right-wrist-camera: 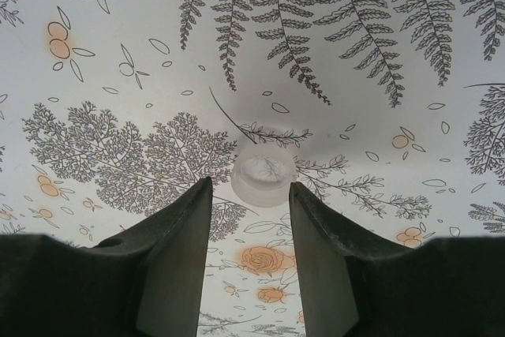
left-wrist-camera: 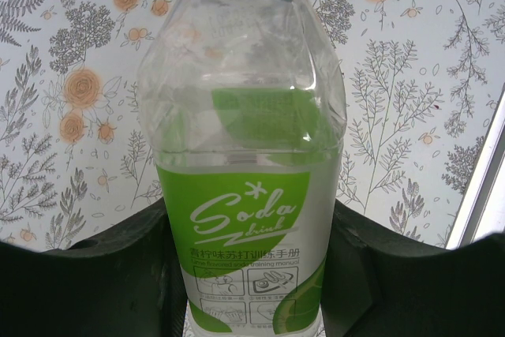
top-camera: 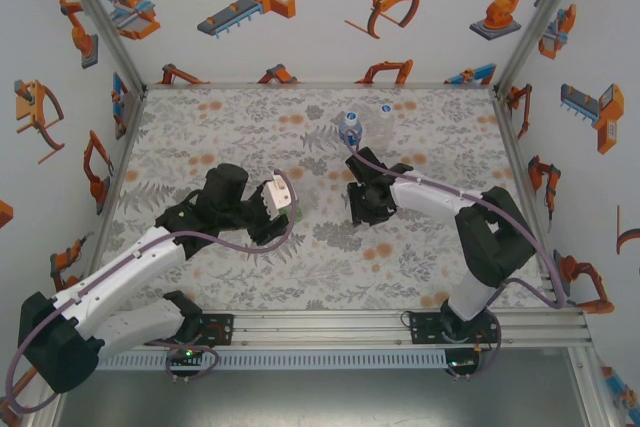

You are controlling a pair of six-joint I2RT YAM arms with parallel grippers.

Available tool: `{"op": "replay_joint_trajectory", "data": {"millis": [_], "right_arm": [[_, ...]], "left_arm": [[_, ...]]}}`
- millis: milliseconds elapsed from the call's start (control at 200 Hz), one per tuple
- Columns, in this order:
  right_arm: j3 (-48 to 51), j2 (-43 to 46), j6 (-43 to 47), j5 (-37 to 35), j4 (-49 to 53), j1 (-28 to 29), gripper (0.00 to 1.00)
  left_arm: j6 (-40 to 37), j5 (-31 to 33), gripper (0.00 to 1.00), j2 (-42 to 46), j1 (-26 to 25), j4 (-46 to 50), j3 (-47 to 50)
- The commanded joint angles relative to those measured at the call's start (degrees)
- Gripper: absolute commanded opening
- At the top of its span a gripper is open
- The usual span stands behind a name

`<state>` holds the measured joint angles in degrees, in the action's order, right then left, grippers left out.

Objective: Screw on the bottle caps

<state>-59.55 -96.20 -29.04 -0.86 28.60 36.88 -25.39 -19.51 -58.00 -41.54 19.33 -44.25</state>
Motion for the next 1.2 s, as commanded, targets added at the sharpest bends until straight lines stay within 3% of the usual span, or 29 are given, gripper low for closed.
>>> {"op": "replay_joint_trajectory", "data": {"millis": [0, 676, 1197], "right_arm": [[-0.11, -0.28, -0.31, 0.16, -0.40, -0.14, 0.43], [1.76, -1.72, -0.97, 0.61, -1.46, -0.12, 0.43], [-3.62, 0.78, 1.29, -2.59, 4.15, -0.13, 0.47]], "left_arm": [[-0.87, -0.71, 0.27, -0.18, 0.21, 0.80, -2.31], [-0.66, -1.05, 0.28, -0.81, 0.18, 1.14, -2.51], [-0.80, -0.89, 0.28, -0.92, 0.23, 1.26, -2.60]]}}
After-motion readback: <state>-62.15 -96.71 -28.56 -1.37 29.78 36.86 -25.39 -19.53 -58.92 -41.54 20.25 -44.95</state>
